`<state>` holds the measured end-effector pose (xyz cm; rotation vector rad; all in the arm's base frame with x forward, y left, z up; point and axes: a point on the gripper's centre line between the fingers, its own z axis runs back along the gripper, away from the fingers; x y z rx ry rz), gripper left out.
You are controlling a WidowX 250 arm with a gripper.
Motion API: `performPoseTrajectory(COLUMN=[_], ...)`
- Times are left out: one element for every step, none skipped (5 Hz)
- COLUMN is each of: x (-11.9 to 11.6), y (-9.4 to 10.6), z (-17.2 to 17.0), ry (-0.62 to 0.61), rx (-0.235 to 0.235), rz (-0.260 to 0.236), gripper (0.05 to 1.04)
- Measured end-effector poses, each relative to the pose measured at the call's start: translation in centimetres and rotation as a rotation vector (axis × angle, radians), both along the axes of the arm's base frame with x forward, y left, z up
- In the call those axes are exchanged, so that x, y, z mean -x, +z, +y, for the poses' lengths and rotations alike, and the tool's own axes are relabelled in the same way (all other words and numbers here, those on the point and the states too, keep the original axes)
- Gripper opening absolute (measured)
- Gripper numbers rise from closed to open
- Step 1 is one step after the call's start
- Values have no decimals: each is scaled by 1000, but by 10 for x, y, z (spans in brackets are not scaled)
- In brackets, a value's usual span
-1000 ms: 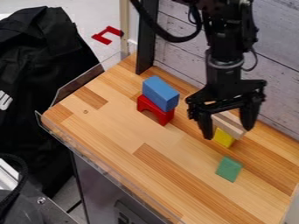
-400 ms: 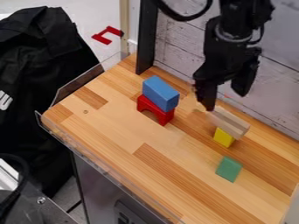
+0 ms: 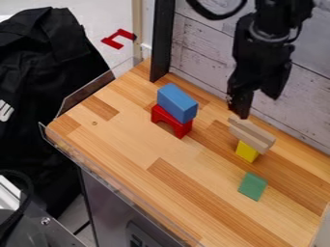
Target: Remove cylinder from the tower and put on the left side of the table
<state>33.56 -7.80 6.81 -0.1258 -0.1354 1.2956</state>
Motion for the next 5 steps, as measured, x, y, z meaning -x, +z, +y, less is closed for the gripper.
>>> performPoseTrajectory(x=[1,0,-1,-1,0], y=[-15,-24,-32,-36,-44], z=[-1,-5,-4,-3,-2], ry=[14,9,0,7,7], rx=[-4,10,9,13,9], rz=[43,71,92,104,125], gripper=[1000,1000,1000,1000,1000])
